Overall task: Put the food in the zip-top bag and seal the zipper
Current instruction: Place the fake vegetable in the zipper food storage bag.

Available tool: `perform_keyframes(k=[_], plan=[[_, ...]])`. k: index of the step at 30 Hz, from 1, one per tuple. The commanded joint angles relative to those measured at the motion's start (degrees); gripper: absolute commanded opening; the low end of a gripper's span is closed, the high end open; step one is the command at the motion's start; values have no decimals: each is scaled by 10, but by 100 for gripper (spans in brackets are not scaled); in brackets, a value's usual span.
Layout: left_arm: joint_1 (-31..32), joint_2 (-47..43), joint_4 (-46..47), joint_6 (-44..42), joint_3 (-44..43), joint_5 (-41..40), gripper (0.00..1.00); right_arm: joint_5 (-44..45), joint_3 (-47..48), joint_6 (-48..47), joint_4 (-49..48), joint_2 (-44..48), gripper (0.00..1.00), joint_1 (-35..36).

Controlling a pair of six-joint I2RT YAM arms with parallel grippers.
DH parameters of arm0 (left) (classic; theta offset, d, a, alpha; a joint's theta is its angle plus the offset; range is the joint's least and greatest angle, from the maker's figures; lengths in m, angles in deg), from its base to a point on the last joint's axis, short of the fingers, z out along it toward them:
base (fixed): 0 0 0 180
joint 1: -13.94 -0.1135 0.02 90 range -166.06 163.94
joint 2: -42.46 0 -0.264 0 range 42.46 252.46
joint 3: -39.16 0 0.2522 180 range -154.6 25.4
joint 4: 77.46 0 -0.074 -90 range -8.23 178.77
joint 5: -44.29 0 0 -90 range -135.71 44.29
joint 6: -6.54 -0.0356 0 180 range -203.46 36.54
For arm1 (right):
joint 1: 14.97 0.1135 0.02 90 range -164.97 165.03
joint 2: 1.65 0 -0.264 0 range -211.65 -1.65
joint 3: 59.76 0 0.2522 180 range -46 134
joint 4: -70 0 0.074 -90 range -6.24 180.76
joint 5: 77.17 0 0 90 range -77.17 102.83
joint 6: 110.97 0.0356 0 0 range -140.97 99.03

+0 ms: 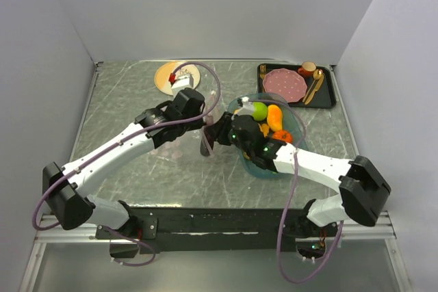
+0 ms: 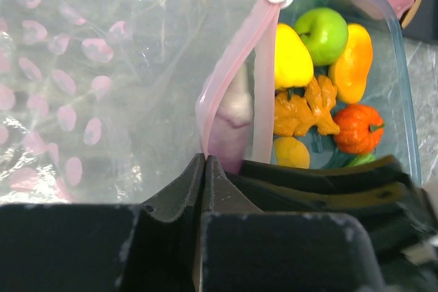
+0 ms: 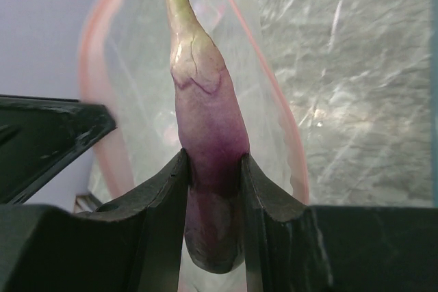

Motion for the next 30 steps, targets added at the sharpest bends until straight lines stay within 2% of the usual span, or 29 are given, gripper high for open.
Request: perform_keyframes(k=[1, 3, 5, 6, 7, 12, 15, 18, 20, 23, 24, 27, 30], plan=[[0, -39, 8, 13, -14, -44, 7, -48, 79, -35, 66, -34, 36, 5], [-2, -44, 16, 4, -8, -37, 9, -68, 91, -58, 89, -37, 43, 4], [-4, -44, 9, 7, -12, -34, 9, -55, 105, -64, 106, -18, 68, 3], [-5, -44, 8, 5, -16, -32, 8, -40, 106, -68, 110, -8, 78, 0], [-5, -42, 6, 5, -19, -33, 8, -31, 106, -74, 127, 16, 83, -3], [-8, -41, -15, 14, -26, -48, 8, -14, 84, -88, 154, 99, 84, -34], [-13, -49, -38, 19, -50, -54, 6, 16, 67, -90, 179, 155, 79, -52], [-27, -48, -76, 4, -113, -35, 12, 27, 36, -86, 196, 209, 77, -82], [-35, -41, -73, -4, -114, -42, 14, 15, 15, -91, 196, 235, 76, -103], [-51, -15, -79, -13, -119, 16, 2, -31, -2, -107, 224, 212, 76, -157], [-51, -9, -86, -8, -125, 30, 1, -45, 13, -115, 264, 195, 77, -182], [-51, -6, -48, -2, -80, 70, 1, -59, 45, -162, 327, 119, 80, -196], [-51, -14, -25, 3, -53, 87, 1, -63, 54, -181, 348, 85, 88, -203]])
